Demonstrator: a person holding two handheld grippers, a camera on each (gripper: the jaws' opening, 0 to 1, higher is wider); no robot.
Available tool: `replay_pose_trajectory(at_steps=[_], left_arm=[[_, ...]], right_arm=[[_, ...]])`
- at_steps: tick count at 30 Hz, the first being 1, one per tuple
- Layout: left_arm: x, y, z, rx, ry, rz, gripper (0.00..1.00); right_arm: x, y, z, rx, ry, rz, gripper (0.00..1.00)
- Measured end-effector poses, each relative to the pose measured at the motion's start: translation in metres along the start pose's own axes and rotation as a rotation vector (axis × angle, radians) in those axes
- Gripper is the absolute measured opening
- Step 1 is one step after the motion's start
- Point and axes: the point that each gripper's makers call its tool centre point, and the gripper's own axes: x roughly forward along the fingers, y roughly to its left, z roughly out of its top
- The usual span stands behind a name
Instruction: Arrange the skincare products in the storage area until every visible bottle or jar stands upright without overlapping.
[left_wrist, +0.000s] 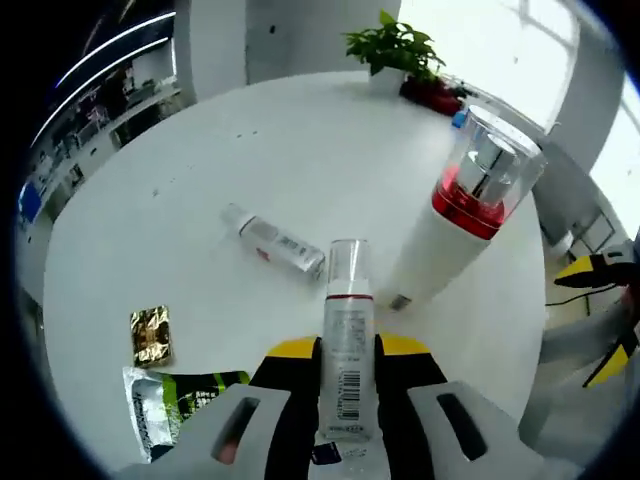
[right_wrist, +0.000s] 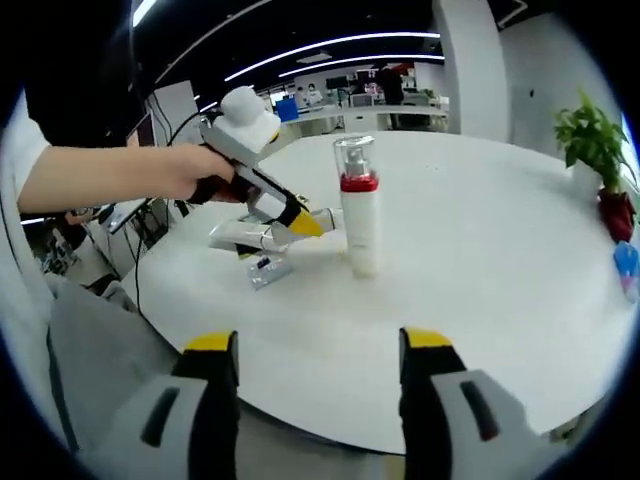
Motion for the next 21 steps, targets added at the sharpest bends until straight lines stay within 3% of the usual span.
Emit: replay_pose_trajectory(at_steps=[11,21], left_arm=[[-0.034,-0.013,-0.003,-0.125,-0.104,-0.023,0.17],[-0.062,-0.031,-0.001,-0.224,-0.211,-0.083,0.17]], right_arm=[[-0.003,0.009,0.005,0.056,-0.024,0.062,0.61],[-0.007,0.018,0.013,0.095,-0.052,0.125,0.61]])
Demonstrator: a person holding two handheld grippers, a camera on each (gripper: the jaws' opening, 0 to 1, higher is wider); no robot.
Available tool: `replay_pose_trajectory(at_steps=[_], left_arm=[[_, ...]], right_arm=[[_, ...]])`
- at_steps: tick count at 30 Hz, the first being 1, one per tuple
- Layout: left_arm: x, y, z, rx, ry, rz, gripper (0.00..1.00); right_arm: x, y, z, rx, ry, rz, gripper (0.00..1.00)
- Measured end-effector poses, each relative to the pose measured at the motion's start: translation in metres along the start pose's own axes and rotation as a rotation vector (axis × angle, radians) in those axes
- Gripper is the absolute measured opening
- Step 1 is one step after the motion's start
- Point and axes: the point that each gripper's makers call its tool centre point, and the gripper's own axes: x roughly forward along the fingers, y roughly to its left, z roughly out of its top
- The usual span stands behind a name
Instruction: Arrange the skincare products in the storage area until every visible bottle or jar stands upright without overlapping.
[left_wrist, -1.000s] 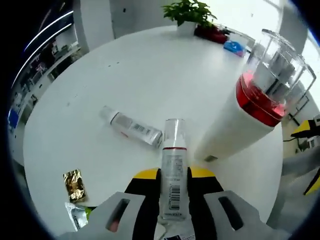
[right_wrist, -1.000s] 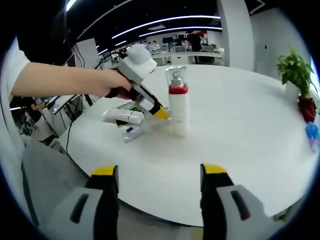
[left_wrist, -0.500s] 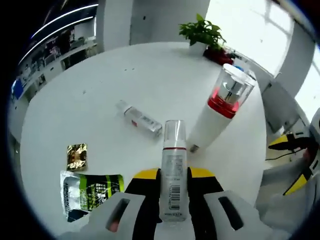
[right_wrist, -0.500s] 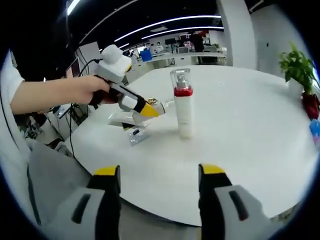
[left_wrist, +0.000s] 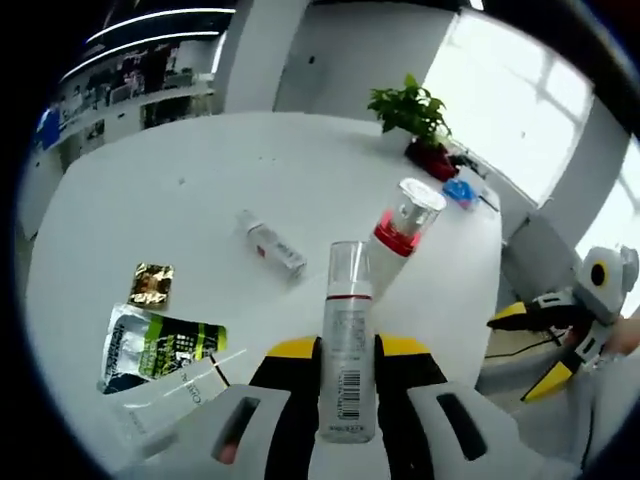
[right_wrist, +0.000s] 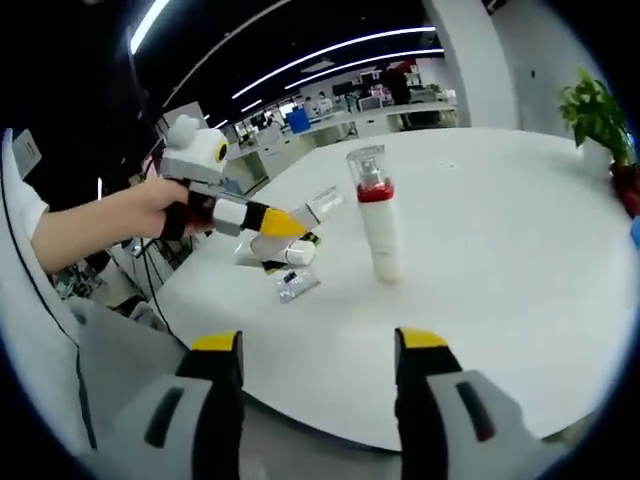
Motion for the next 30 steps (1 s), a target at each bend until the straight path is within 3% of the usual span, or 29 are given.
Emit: replay_pose_trajectory(at_steps=[6,16,20,27,30], left_arm=[[-0.015,-0.015,0.0,-0.061,-0.062,-0.06,0.17],[-0.041,-0.045,0.001,-0.181,-0.172,-0.177,0.17],[-0.049,-0.073,-0.002,-0.229,-0.217,-0.289,0.17],[-0.06,-0.097,-0.007,-0.341,-0.255,-0.38,0.17],[-0.064,-0.104,-0.01,-0.354,-0.256,-0.407,0.17]], right_arm=[[-0.001,0.01,0.007,0.019,-0.019,0.054,0.59],[0.003,0.033,0.045,0.164,-0.148,0.18,0.57],[0.002,0.037,0.053,0.213,-0.175,0.215,0.56],[-0.004,0.046,0.071,0.301,-0.248,0.292,0.54],[-0.005,0.048,0.075,0.324,-0.265,0.309,0.51]])
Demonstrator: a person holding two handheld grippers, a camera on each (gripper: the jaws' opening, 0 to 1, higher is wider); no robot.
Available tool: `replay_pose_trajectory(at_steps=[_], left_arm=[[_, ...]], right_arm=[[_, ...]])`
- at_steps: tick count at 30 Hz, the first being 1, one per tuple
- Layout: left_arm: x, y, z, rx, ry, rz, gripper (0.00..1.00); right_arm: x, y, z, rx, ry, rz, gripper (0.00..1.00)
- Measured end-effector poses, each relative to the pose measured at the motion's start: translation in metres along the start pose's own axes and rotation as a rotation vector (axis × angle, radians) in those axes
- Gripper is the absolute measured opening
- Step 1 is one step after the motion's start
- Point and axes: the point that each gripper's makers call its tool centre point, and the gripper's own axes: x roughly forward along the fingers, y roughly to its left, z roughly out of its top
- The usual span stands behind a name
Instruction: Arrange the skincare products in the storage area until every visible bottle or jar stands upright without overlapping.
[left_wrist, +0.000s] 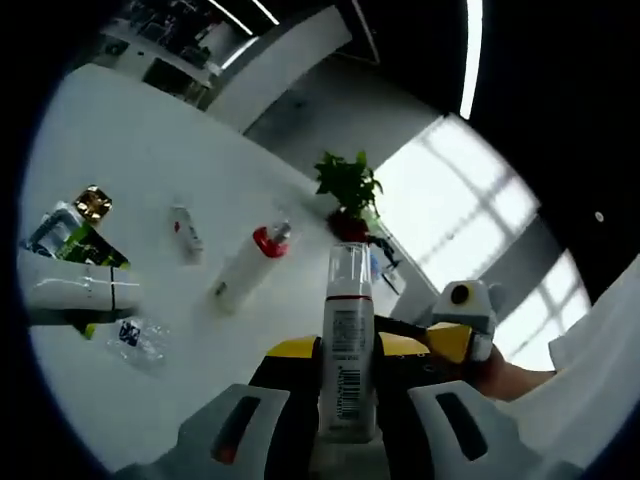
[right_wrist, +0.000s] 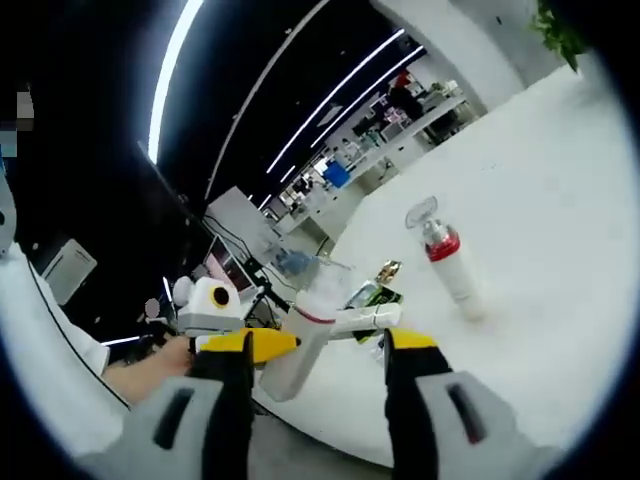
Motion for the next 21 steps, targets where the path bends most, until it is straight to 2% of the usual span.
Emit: replay_pose_trajectory(at_steps=[4,6,11,13,21], left_arm=[[-0.001,-0.017,-0.005,-0.012,0.012,-0.064,0.17],[-0.001,-0.025,-0.006,-0.019,0.012,-0.095,0.17],[-0.002,-0.037,-0.005,-0.047,0.004,-0.146,0.17],[-0.003,-0.039,-0.005,-0.074,0.008,-0.166,0.17],[-0.004,-0.049,-0.006,-0.129,0.001,-0.217,0.18]], right_arm=[[0.004,0.005,0.004,0.056,-0.023,0.036,0.48],[0.006,0.011,0.009,0.107,-0.048,0.077,0.45],[0.006,0.026,0.018,0.161,-0.075,0.164,0.28],[0.005,0.03,0.018,0.156,-0.072,0.18,0.24],[0.001,0.038,0.022,0.172,-0.077,0.187,0.2]])
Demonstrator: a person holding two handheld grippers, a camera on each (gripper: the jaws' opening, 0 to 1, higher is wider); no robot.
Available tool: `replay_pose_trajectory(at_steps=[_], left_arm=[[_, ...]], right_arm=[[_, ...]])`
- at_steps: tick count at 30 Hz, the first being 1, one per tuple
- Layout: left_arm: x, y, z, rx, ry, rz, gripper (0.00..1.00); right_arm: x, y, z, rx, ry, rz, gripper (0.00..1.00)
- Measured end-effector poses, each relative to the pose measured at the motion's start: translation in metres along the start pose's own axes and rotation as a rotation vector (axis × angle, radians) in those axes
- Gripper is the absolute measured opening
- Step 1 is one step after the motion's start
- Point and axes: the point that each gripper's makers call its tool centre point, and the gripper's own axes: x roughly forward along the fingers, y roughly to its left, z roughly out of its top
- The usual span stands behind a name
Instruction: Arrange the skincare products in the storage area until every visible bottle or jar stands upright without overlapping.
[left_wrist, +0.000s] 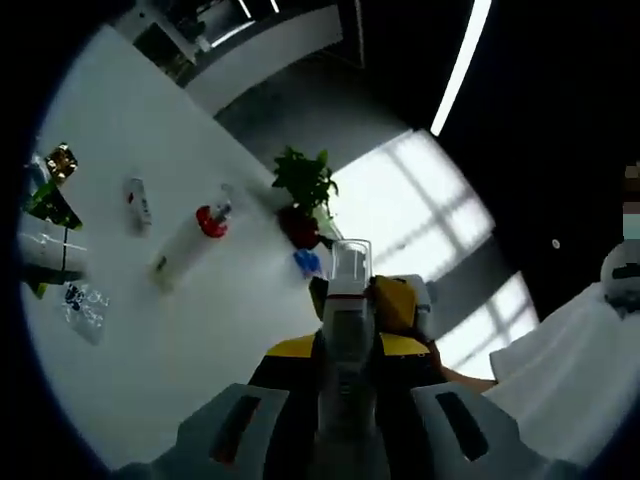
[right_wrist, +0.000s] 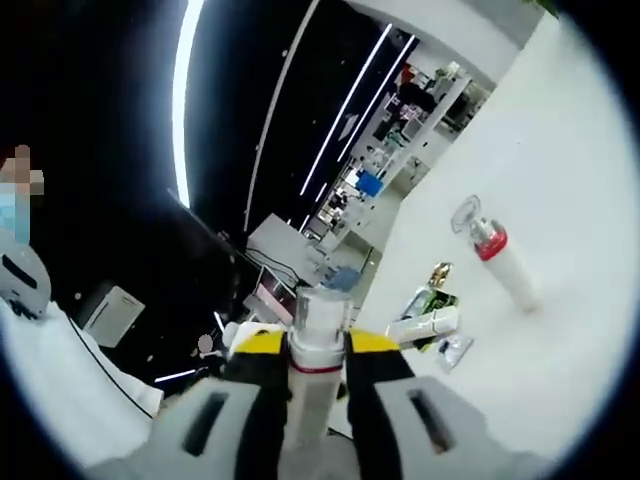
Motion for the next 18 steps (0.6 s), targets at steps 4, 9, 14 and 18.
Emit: replay_pose_trajectory(at_steps=[4,9,14,18], left_arm=[[0.001,0.003,-0.001,-0.029,0.017,0.023,0.2],[-0.001,0.018,-0.001,0.208,0.078,0.189,0.23],[-0.003,0.022,0.002,0.484,0.157,0.353,0.21],[-0.001,0.026,0.003,0.614,0.196,0.431,0.19]], right_arm=[[0.001,-0.001,-0.001,-0.013,0.013,-0.04,0.2],[0.002,-0.012,-0.007,-0.138,0.092,-0.161,0.19],[0.0,-0.02,-0.008,-0.186,0.124,-0.275,0.18],[0.0,-0.019,-0.005,-0.163,0.093,-0.308,0.18]])
